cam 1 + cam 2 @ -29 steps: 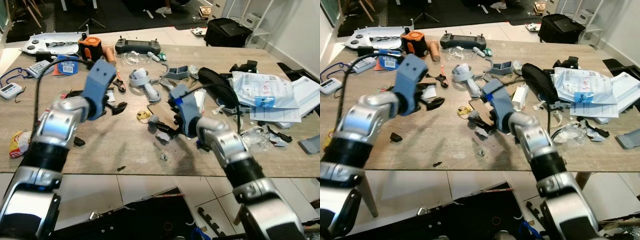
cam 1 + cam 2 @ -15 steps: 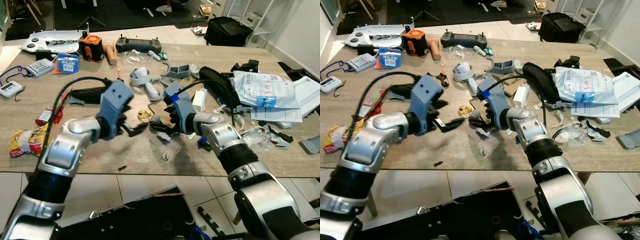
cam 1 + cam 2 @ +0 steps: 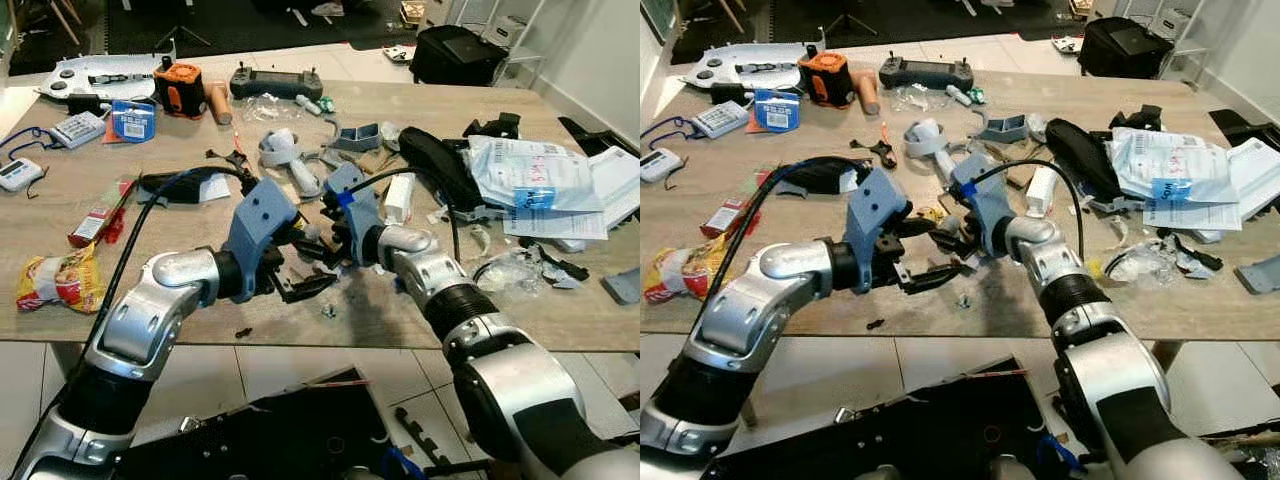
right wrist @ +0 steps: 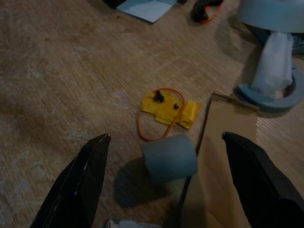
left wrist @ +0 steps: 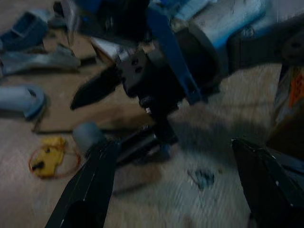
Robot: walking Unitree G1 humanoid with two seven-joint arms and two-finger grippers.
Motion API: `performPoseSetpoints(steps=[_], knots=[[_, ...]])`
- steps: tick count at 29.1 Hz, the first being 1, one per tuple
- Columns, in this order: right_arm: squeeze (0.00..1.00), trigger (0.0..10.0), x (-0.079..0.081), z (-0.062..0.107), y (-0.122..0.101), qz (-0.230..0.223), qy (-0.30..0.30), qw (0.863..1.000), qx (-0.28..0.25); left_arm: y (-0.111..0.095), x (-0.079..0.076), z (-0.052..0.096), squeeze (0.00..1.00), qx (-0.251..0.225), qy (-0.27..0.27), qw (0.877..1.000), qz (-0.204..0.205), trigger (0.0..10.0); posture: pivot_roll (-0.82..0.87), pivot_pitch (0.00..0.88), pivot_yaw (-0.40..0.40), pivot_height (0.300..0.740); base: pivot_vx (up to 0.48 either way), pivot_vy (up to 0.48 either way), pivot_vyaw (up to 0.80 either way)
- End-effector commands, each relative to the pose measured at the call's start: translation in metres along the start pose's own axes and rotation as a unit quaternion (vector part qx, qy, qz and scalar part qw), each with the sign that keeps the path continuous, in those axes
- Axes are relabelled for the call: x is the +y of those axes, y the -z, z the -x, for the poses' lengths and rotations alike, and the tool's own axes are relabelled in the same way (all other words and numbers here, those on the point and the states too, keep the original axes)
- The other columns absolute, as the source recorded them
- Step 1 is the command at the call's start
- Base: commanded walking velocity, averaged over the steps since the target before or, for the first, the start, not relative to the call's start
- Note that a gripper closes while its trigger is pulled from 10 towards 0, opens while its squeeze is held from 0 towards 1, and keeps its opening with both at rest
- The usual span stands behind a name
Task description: Picking trash to rubbish bin
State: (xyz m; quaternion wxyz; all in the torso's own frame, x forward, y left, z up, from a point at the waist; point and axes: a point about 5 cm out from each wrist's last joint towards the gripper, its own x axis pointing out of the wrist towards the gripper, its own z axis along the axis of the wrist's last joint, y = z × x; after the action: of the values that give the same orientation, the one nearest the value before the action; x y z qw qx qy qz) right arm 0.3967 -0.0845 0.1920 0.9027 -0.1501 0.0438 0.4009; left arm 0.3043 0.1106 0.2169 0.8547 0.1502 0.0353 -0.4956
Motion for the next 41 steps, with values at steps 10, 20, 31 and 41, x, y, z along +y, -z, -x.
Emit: performPoseSetpoints(steps=[10,20,31,41], knots=[[0.0,9.0,0.002,-0.001,0.002,0.024,0.006,1.0,-0.008,0.005,-0.01,0.002,0.0,0.026,0.035,0.999,-0.011,10.0,0.14,0.224,-0.027,0.74,0.0,0.0,0.0],[0.0,0.0,-0.001,0.001,0.005,0.016,0.011,1.0,-0.013,0.005,-0.01,0.002,0.0,0.03,0.038,0.999,-0.014,10.0,0.14,0.224,-0.025,0.74,0.0,0.0,0.0],[0.0,0.0,-0.001,0.003,0.009,0.025,0.006,1.0,-0.003,0.006,-0.009,0.002,0.0,0.035,0.041,0.998,-0.014,10.0,0.14,0.222,-0.024,0.74,0.0,0.0,0.0],[0.0,0.0,-0.016,0.008,-0.013,-0.007,0.034,0.997,-0.063,0.002,-0.005,0.003,0.0,0.017,0.02,1.0,-0.01,10.0,0.15,0.206,-0.021,0.74,0.0,0.0,0.0]])
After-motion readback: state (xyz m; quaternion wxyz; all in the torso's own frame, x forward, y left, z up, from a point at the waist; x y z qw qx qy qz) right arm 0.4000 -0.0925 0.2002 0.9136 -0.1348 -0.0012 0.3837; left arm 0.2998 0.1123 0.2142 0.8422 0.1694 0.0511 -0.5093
